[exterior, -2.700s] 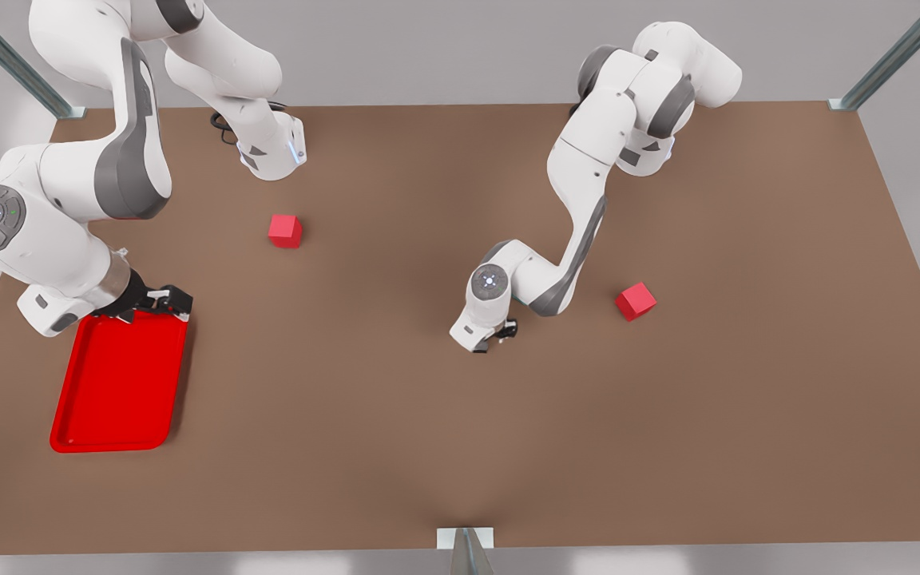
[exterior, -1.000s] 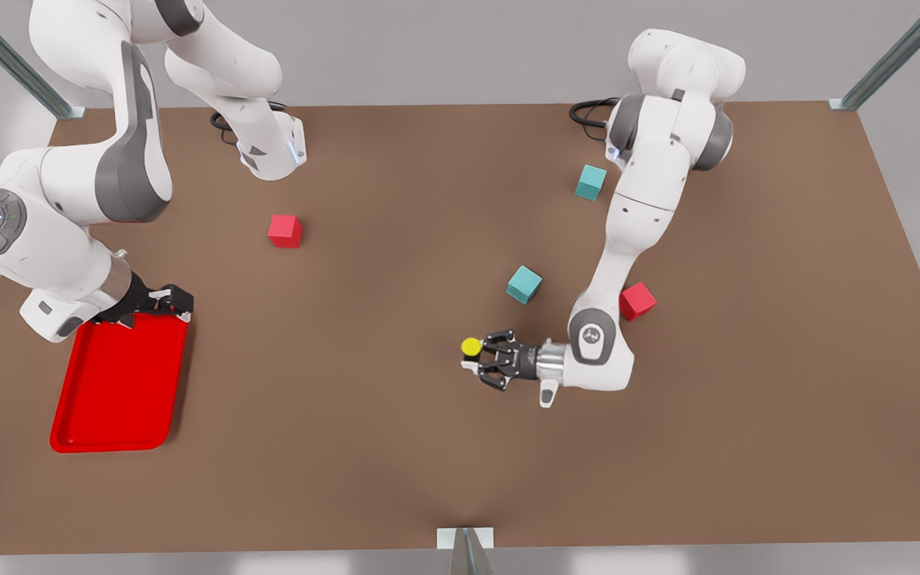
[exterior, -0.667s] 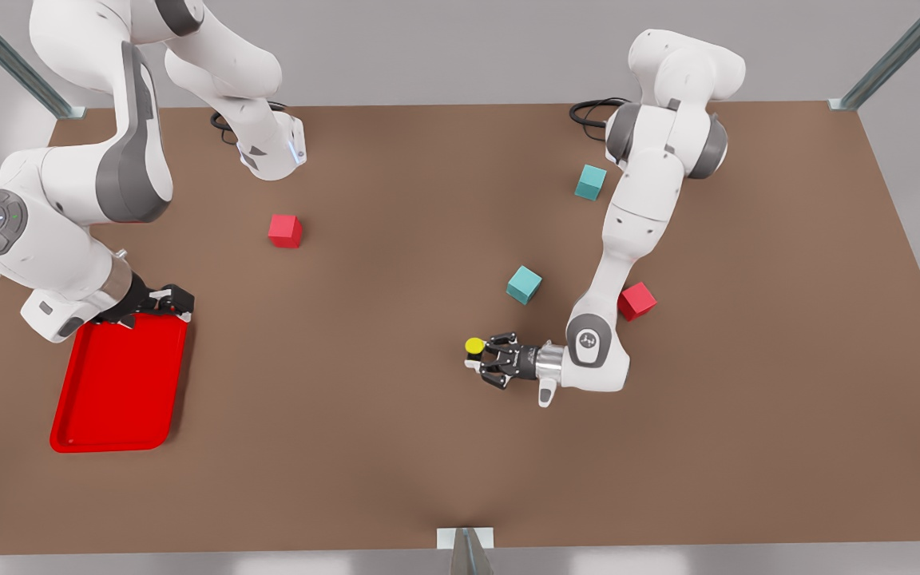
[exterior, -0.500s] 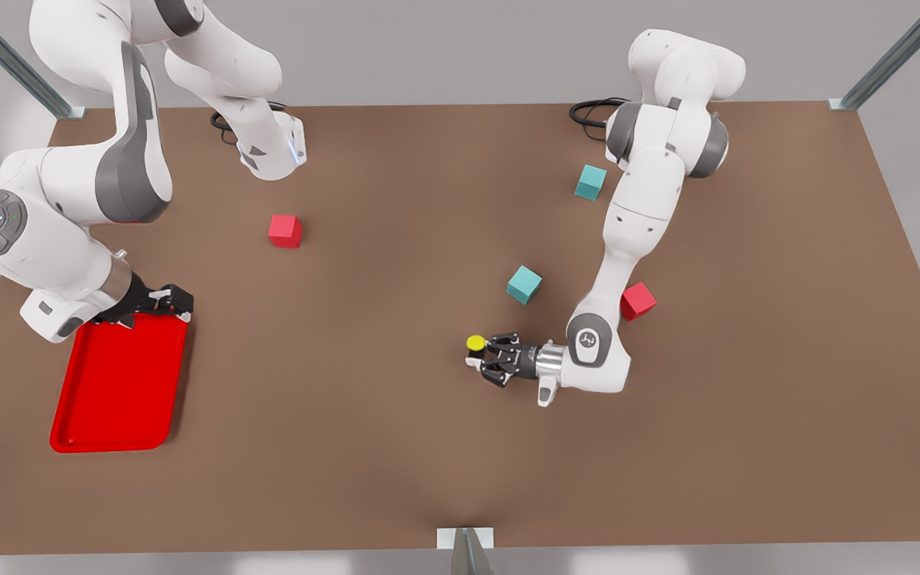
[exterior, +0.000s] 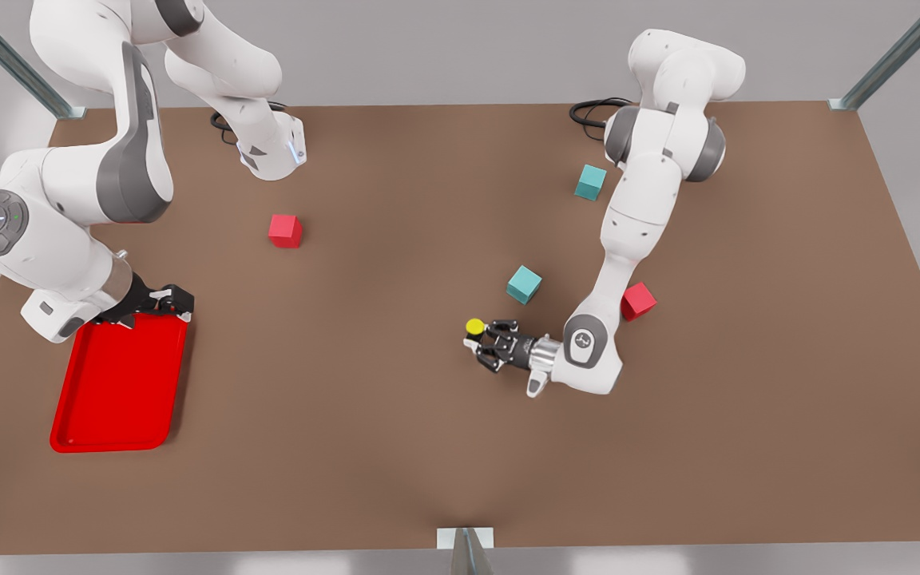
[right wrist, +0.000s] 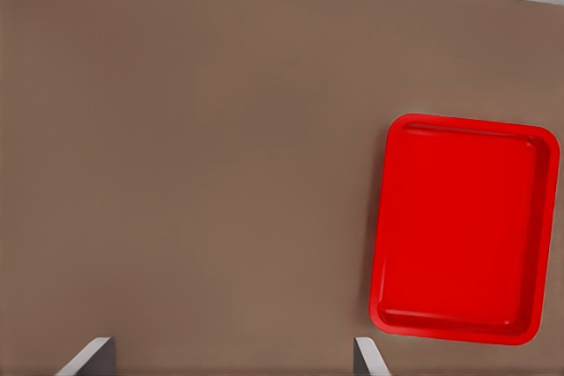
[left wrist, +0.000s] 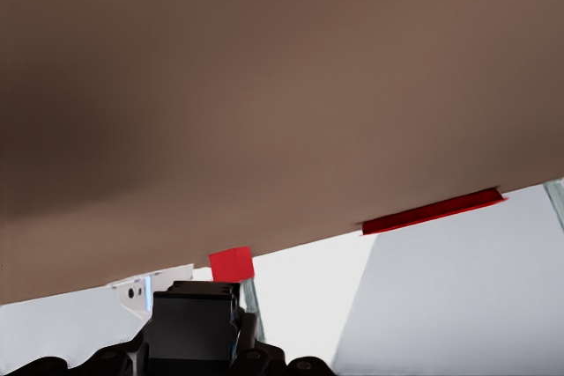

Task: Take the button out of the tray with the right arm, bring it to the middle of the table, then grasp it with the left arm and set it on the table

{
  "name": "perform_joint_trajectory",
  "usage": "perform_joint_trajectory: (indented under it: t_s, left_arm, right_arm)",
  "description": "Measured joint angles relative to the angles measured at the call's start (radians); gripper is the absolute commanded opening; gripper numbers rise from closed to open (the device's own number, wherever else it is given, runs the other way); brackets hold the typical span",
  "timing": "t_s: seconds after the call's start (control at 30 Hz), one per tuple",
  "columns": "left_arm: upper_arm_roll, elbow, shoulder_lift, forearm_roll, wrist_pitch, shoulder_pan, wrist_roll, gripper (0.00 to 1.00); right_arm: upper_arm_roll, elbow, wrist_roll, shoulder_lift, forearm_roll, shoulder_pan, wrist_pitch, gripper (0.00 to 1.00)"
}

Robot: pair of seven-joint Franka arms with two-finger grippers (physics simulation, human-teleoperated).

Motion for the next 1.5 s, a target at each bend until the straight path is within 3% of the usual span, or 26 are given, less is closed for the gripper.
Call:
perform_joint_trajectory:
  t_s: [0.33,0.4,0.5,0.53,0.97,1.33,1.5]
  left_arm:
    - [0.001,0.036,0.047,0.048,-0.076,-0.002,-0.072,0.42]
    - [0.001,0.038,0.049,0.050,-0.080,-0.002,-0.080,0.55]
    - [0.001,0.038,0.055,0.053,-0.083,0.001,-0.089,0.88]
    - [0.002,0.038,0.057,0.054,-0.083,0.001,-0.092,0.92]
    - [0.004,0.039,0.045,0.083,-0.091,0.000,-0.124,0.95]
    - [0.006,0.093,0.025,0.116,-0.130,0.001,-0.176,0.95]
    - [0.021,0.143,-0.033,0.147,-0.162,0.000,-0.228,0.95]
  right_arm:
    - [0.000,0.000,-0.001,0.000,-0.004,0.001,0.000,1.00]
    - [0.000,0.001,-0.001,0.005,-0.019,0.001,0.000,1.00]
    - [0.000,0.005,-0.001,0.068,-0.078,-0.005,0.019,1.00]
    - [0.000,0.005,-0.001,0.081,-0.090,-0.006,0.026,1.00]
    - [0.006,0.007,-0.002,0.094,-0.143,0.017,0.046,1.00]
    - [0.006,0.026,0.019,0.090,-0.038,-0.051,0.136,1.00]
    - [-0.095,-0.080,0.028,0.014,0.014,0.055,0.141,1.00]
